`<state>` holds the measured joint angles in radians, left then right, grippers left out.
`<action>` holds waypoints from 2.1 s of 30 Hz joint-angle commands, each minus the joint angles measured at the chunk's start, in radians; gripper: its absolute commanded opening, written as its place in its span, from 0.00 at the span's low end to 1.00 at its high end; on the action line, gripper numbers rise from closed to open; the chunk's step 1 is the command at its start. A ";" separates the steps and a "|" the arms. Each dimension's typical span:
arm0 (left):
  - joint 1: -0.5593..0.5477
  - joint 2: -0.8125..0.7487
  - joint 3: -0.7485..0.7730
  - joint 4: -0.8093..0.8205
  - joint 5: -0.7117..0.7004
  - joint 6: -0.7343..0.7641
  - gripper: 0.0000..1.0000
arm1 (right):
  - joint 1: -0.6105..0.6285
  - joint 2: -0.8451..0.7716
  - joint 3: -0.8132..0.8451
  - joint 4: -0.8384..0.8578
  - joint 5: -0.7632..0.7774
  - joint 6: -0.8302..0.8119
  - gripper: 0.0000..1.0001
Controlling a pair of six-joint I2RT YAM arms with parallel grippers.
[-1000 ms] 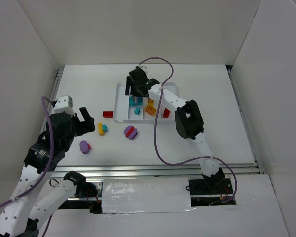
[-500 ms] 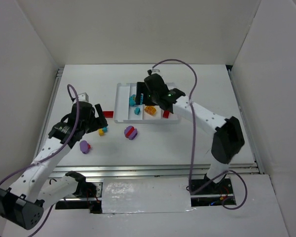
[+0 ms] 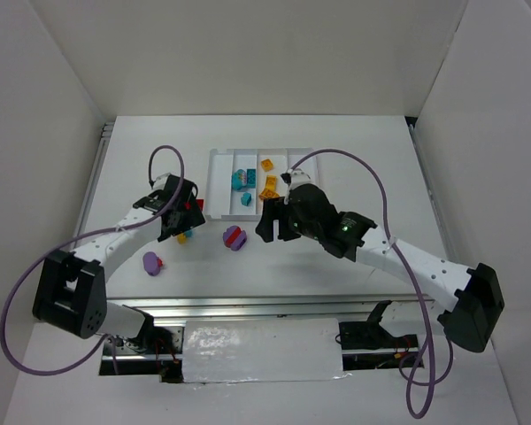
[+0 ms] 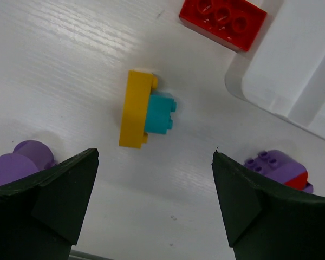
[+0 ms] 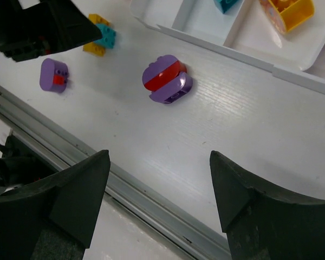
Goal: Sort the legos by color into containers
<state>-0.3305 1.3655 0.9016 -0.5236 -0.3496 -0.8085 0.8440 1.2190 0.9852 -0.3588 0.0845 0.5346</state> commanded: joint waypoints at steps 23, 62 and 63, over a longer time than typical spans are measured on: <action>0.091 0.101 -0.102 0.189 0.029 0.016 0.05 | 0.076 -0.075 -0.040 0.057 -0.043 -0.007 0.82; -0.390 -0.803 -0.464 0.754 0.606 0.440 0.00 | 0.231 0.028 0.049 0.169 -0.051 0.309 0.62; -0.392 -0.799 -0.464 0.758 0.613 0.437 0.02 | 0.231 0.033 0.049 0.167 -0.054 0.304 0.56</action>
<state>-0.7166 0.5728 0.4438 0.1509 0.2462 -0.4095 1.0660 1.2438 1.0004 -0.1772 0.0681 0.8658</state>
